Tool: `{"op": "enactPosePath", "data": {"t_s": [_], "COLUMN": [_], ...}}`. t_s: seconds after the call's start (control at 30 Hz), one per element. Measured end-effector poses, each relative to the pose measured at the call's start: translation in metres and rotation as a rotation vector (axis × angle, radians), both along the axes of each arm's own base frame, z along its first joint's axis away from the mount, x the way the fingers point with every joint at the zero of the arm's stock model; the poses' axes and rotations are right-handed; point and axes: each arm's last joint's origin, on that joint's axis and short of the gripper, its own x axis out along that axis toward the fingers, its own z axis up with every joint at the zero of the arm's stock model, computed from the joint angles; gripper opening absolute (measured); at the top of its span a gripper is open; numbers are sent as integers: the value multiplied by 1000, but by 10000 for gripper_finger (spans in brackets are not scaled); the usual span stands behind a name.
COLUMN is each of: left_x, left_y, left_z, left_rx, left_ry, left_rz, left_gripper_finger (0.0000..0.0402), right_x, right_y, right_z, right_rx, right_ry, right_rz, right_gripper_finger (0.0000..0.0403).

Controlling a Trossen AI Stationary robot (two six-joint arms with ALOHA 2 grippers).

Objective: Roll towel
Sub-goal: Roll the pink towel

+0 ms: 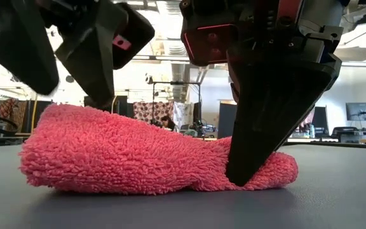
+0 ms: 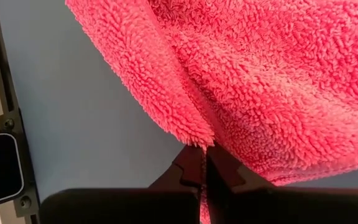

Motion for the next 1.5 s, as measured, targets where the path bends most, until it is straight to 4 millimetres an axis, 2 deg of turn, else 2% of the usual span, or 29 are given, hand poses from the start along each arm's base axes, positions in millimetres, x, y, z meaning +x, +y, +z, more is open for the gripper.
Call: {"op": "enactPosePath", "data": {"t_s": [0.17, 0.4, 0.53, 0.87, 1.0, 1.2, 1.5], "left_x": [7, 19, 16, 7, 5, 5, 6], "left_y": [3, 2, -6, -17, -15, -13, -11], "left_z": [-9, -45, -58, -60, -62, -63, -60], "left_rx": [-73, -230, -193, -165, -135, -134, -250], "left_ry": [16, 154, 170, 144, 143, 151, 221], "left_rz": [38, 152, 180, 297, 340, 362, 427], "left_gripper_finger": [137, 137, 137, 134, 104, 14, 1], "right_x": [0, 0, -1, -3, -3, -4, -5], "right_y": [0, 1, 3, 6, 6, 7, 9], "right_z": [0, 0, 0, 0, 0, 0, 0], "right_rx": [2, 4, 2, 7, 8, 14, 46], "right_ry": [-4, -2, -7, -2, -1, 2, 24], "right_rz": [-4, -13, -12, -13, -12, -13, -21], "right_gripper_finger": [25, 25, 25, 33, 33, 33, 33]}}
